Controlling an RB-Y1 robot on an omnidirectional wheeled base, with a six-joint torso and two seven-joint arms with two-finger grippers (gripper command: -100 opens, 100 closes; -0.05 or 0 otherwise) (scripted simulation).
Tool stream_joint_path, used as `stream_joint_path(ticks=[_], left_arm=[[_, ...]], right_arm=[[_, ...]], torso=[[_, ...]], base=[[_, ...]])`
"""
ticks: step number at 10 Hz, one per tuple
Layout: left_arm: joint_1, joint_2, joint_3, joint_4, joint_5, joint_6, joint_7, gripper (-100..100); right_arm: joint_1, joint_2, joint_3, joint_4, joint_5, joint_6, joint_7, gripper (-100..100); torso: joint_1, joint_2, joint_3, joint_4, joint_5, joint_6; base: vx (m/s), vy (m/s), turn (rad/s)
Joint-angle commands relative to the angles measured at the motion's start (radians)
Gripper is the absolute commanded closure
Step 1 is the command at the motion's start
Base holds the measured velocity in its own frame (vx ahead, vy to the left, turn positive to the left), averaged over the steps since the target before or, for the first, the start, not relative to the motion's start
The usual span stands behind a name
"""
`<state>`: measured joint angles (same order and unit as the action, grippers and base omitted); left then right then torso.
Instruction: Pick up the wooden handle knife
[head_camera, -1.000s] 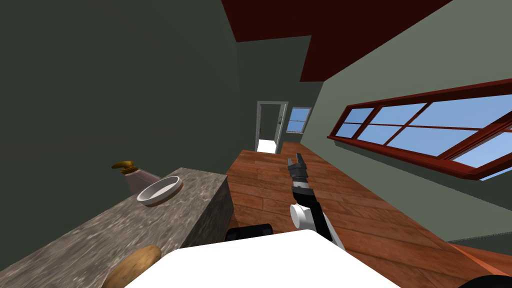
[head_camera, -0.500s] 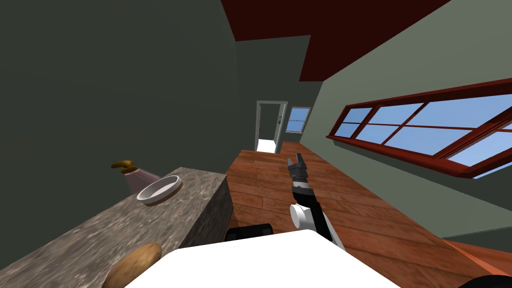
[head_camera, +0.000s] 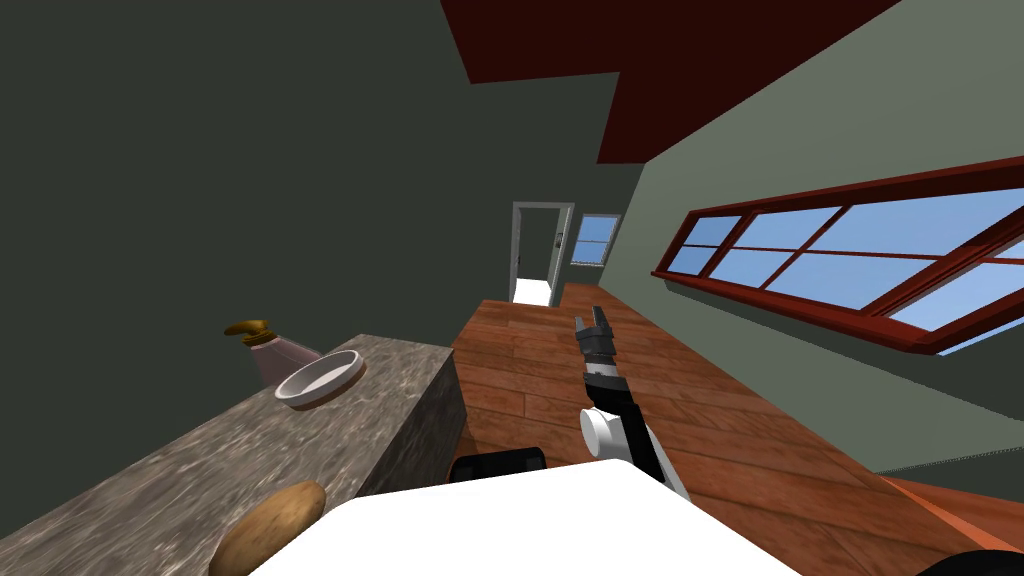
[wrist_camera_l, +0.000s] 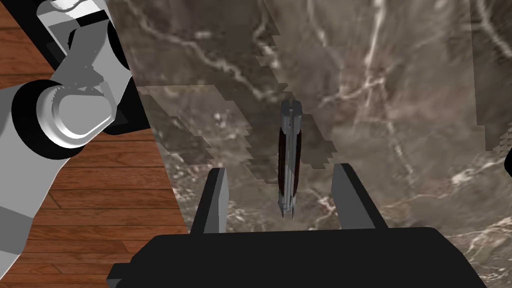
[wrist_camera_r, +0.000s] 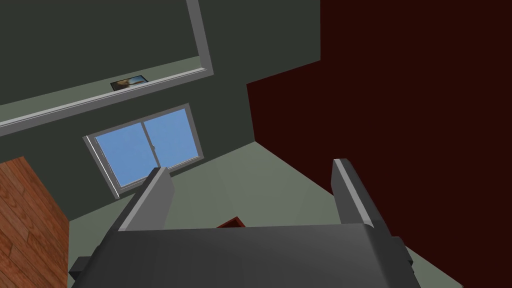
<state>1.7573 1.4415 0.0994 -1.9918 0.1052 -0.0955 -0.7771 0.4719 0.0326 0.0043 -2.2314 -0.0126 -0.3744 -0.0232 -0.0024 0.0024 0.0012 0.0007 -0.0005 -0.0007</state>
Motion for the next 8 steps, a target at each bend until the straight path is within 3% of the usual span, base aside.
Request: stream_joint_path(ticks=[1, 4, 5, 6, 8], left_arm=[[0.000, 0.000, 0.000, 0.000, 0.000, 0.000, 0.000, 100], [0.000, 0.000, 0.000, 0.000, 0.000, 0.000, 0.000, 100], [0.000, 0.000, 0.000, 0.000, 0.000, 0.000, -0.001, 0], [0.045, -0.010, 0.033, -0.011, 0.001, -0.011, -0.012, 100], [0.084, -0.019, 0.062, -0.023, 0.002, -0.019, -0.023, 100]], right_arm=[[0.000, 0.000, 0.000, 0.000, 0.000, 0.000, 0.000, 0], [0.000, 0.000, 0.000, 0.000, 0.000, 0.000, 0.000, 0], [0.000, 0.000, 0.000, 0.000, 0.000, 0.000, 0.000, 0], [0.000, 0.000, 0.000, 0.000, 0.000, 0.000, 0.000, 0], [0.000, 0.000, 0.000, 0.000, 0.000, 0.000, 0.000, 0]], torso=[[0.000, 0.000, 0.000, 0.000, 0.000, 0.000], [0.000, 0.000, 0.000, 0.000, 0.000, 0.000], [0.000, 0.000, 0.000, 0.000, 0.000, 0.000], [0.000, 0.000, 0.000, 0.000, 0.000, 0.000], [0.000, -0.002, -0.001, 0.000, 0.000, 0.000]], base=[[0.000, 0.000, 0.000], [0.000, 0.000, 0.000], [0.000, 0.000, 0.000], [0.015, 0.010, 0.018], [0.027, 0.008, 0.016]])
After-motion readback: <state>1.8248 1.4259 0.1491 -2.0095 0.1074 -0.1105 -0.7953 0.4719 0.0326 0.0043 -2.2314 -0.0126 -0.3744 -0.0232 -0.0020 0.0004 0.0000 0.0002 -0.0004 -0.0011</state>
